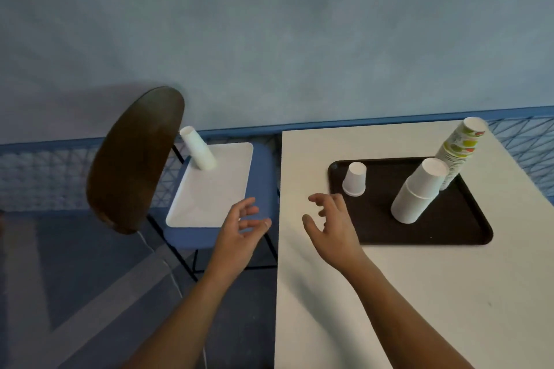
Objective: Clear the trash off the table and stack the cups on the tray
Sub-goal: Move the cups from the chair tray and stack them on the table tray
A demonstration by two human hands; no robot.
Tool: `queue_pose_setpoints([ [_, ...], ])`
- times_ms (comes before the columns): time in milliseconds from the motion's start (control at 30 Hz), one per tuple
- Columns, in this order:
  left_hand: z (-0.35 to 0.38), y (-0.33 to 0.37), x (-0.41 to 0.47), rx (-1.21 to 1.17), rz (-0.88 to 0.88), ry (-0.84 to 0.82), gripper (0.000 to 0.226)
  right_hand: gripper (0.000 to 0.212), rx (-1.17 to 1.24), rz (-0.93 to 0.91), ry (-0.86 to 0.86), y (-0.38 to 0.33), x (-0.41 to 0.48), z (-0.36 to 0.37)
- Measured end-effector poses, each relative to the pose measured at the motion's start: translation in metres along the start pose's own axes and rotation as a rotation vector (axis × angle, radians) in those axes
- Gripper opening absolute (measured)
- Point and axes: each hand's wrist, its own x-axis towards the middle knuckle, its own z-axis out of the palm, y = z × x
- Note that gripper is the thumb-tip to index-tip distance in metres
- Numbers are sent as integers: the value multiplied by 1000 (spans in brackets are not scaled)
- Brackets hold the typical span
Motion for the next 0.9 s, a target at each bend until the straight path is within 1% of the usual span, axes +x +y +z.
queue_pose_setpoints([
  [167, -48, -20, 11, 12, -43, 98, 48, 43, 49, 29, -98, -24, -15, 38],
  [267, -68, -27, 24, -2, -51, 140, 47, 45, 55, -23, -200, -38, -9, 49],
  [333, -80, -34, 37, -36, -66, 175, 46, 47, 75, -67, -232, -51, 4, 53],
  [533, -108, -28, 75, -77, -130, 235, 49, 51, 106, -178, -239, -102, 55, 65],
  [667, -126, -32, 114, -21, -163, 277, 54, 56, 95, -204, -240, -125, 89, 85],
  [733, -134, -43, 141, -8, -203, 268, 56, 59, 86, -219, -247, -131, 109, 101],
  [833, -143, -59, 192, 33, -297, 227, 65, 64, 74, -215, -262, -136, 143, 129],
  [900, -151, -66, 231, 84, -314, 232, 75, 64, 55, -190, -268, -135, 168, 151],
])
